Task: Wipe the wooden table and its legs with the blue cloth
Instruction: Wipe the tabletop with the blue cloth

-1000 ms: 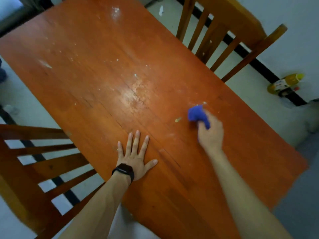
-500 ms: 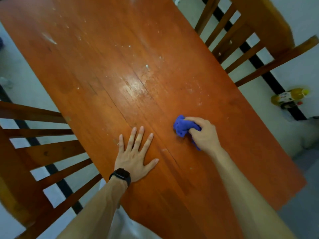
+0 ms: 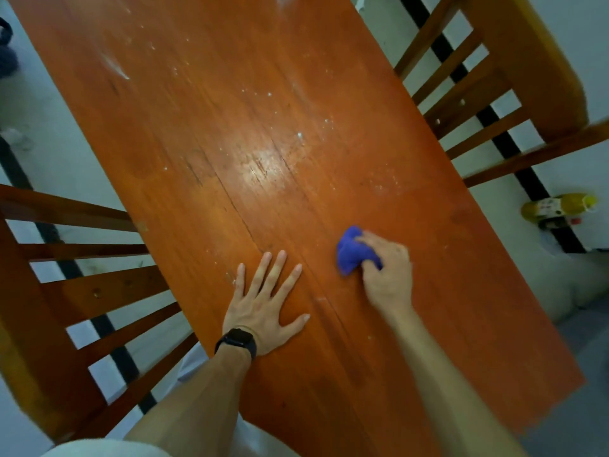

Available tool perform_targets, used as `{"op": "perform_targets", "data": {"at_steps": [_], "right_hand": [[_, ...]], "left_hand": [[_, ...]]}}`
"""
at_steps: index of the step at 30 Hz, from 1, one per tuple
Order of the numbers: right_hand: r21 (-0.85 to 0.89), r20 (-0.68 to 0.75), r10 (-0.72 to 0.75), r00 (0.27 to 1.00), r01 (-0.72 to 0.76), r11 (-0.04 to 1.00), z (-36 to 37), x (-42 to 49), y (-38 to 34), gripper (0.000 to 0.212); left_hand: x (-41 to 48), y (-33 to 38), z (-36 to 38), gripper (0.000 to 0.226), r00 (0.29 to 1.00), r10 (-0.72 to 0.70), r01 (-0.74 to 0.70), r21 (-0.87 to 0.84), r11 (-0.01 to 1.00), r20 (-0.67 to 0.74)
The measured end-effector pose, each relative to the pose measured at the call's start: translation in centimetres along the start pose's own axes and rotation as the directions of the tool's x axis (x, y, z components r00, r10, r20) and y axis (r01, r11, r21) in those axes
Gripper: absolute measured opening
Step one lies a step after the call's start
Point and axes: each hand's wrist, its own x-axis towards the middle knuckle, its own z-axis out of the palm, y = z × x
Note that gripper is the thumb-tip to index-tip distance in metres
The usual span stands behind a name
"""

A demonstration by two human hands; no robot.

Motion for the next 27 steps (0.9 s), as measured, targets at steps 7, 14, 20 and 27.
{"op": "perform_targets", "data": {"at_steps": [7,14,20,27], "right_hand": [[0.251,-0.238,0.343,0.909,-0.283,0.926,-6.8,8.0,0.2,0.042],[0.059,-0.439,0.375,0.816,-0.390,0.919,-4.6,8.3,2.5,0.043],[0.170,-0.070,0.073,0.995,-0.060,0.984,-2.9,2.7,0.1,0.049],[0.149,-0.429,0.555,0.713,-0.550,0.822,-9.3,7.8,7.6,0.050]], "left_hand": [[0.1,-0.1,0.5,0.087,0.998,0.012,-0.012,0.003,1.000,-0.063],[0.2,-0.1,0.4,0.089,0.999,0.002,-0.001,0.015,1.000,-0.033],[0.3,-0.1,0.6,0.089,1.000,-0.003,0.003,-0.004,1.000,-0.014],[0.3,0.1,0.4,0.088,1.000,-0.020,0.019,0.023,1.000,0.017]]}}
